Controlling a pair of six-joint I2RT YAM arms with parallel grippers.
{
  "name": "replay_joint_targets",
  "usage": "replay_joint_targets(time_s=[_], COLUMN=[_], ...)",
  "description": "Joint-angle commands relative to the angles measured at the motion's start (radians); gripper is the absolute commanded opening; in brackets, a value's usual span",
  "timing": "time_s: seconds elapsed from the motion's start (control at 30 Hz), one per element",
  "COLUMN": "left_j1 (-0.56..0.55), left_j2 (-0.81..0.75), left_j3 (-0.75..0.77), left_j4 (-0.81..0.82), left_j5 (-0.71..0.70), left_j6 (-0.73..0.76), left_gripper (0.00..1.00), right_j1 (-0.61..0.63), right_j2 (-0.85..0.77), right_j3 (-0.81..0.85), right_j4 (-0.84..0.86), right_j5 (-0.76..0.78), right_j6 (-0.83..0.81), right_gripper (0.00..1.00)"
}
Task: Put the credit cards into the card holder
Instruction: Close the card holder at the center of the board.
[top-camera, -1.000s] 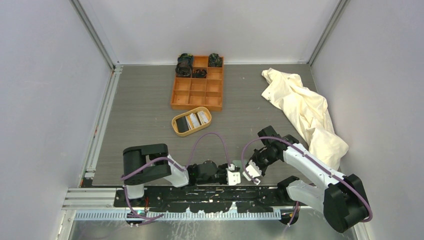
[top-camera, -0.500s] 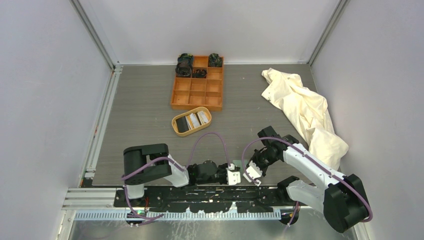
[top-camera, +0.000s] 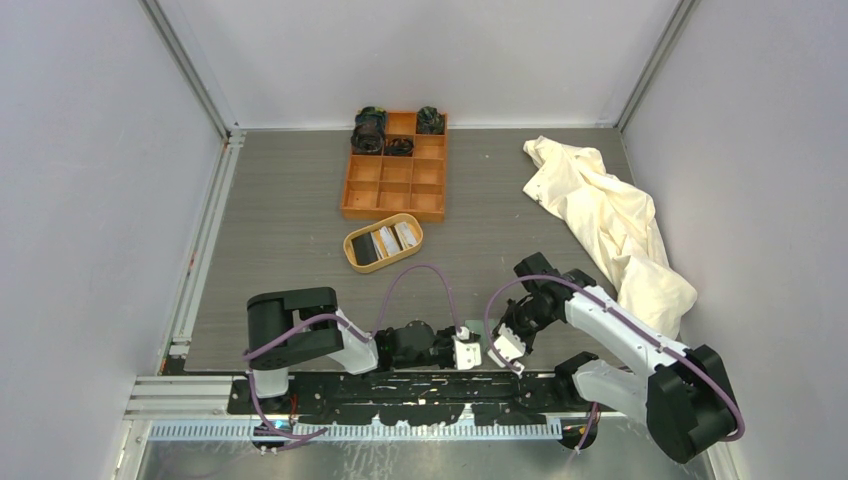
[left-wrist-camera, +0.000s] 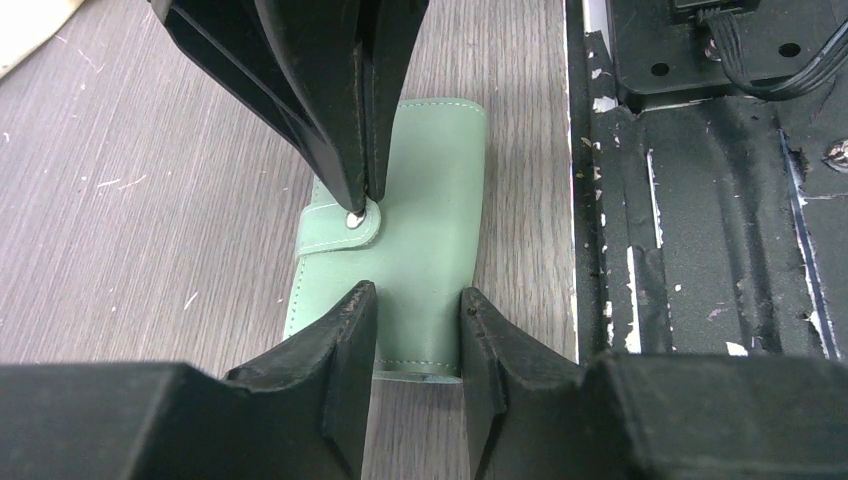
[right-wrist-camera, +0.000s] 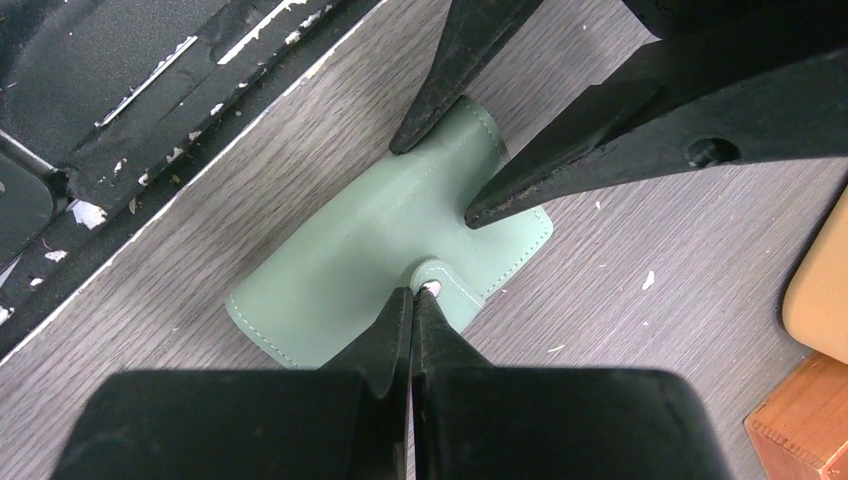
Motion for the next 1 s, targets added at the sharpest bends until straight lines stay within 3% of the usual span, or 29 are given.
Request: replay_joint_targets(time_s=[0.0,0.23,0.47,0.97], left_j1=[0.047,0.048,0.049,0.058], left_j2=[0.035,0.035,-0.024,-0.162], left_j3=[-0.011,-0.02,-0.065,-0.152], left_j4=[-0.091,-0.017,0.104,0.147], left_j5=[-0.111,-0.098,-0.117,-0.113], left_j6=[-0.018,-0.046,-0.128,-0.28], left_gripper=[0.35,0.42,0.55,0.57], right_j1=[0.037,0.106,0.159,0.261], right_j2=[0.01,0.024,0.048,0.091], right_j3=[-0.039,-0.029,-0.031,-0.012], right_j4=[-0.117,-0.098,-0.094,-0.055], right_j5=[0.029,0.087,0.147,0.22], right_j6=[-0.007,0.044,0.071,0.184], right_gripper=[0.01,0.01,0.01,0.01])
